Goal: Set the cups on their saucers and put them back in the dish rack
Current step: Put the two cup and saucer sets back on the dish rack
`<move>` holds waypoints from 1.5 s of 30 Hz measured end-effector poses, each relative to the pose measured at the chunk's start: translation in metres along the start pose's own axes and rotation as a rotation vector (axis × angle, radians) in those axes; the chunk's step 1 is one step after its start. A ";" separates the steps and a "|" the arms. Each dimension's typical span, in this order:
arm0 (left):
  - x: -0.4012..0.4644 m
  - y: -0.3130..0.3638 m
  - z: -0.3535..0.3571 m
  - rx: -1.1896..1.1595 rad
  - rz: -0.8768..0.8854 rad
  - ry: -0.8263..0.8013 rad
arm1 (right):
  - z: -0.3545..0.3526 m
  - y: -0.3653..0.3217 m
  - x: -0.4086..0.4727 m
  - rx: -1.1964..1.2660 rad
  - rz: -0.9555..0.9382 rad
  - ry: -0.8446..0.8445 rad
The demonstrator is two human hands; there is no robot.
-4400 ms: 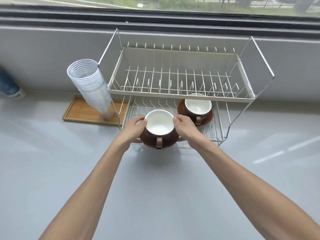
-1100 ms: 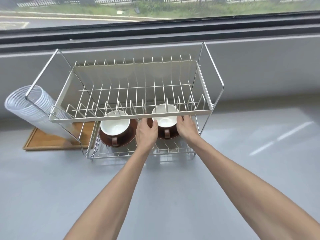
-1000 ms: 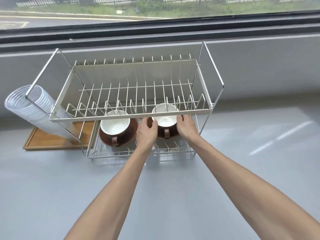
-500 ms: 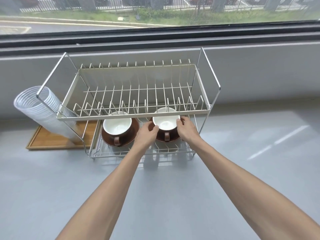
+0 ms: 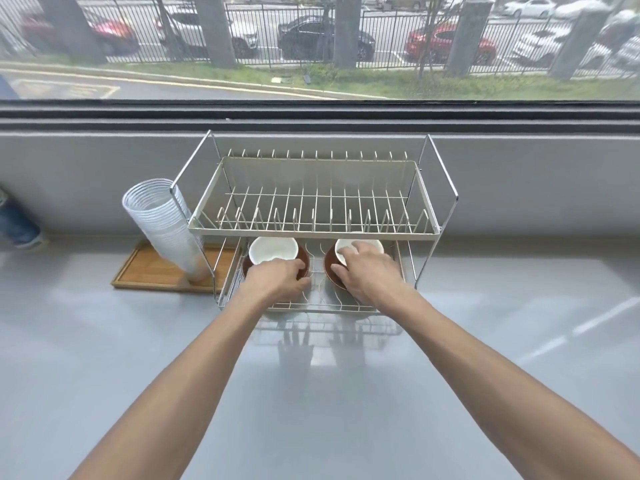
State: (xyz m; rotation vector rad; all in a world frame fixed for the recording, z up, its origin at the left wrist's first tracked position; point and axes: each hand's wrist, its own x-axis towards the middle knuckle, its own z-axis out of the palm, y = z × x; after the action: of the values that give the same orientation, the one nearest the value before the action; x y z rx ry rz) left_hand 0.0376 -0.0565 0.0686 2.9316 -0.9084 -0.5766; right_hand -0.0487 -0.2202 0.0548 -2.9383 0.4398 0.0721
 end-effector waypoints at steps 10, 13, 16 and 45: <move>-0.018 -0.057 0.021 0.087 -0.084 0.439 | 0.011 -0.051 0.014 0.168 -0.082 0.067; -0.014 -0.068 0.037 0.060 -0.099 0.492 | 0.021 -0.060 0.019 0.201 -0.080 0.110; -0.006 -0.074 0.049 -0.050 -0.106 0.534 | 0.033 -0.068 0.030 0.317 -0.038 0.112; 0.050 -0.079 0.061 -0.765 -0.302 0.427 | 0.075 -0.076 0.068 0.852 0.227 -0.040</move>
State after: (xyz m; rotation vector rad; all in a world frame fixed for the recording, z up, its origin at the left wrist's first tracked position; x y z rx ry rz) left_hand 0.0973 -0.0132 -0.0152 2.3326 -0.1366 -0.2049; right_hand 0.0366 -0.1547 -0.0114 -2.0449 0.6083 -0.0256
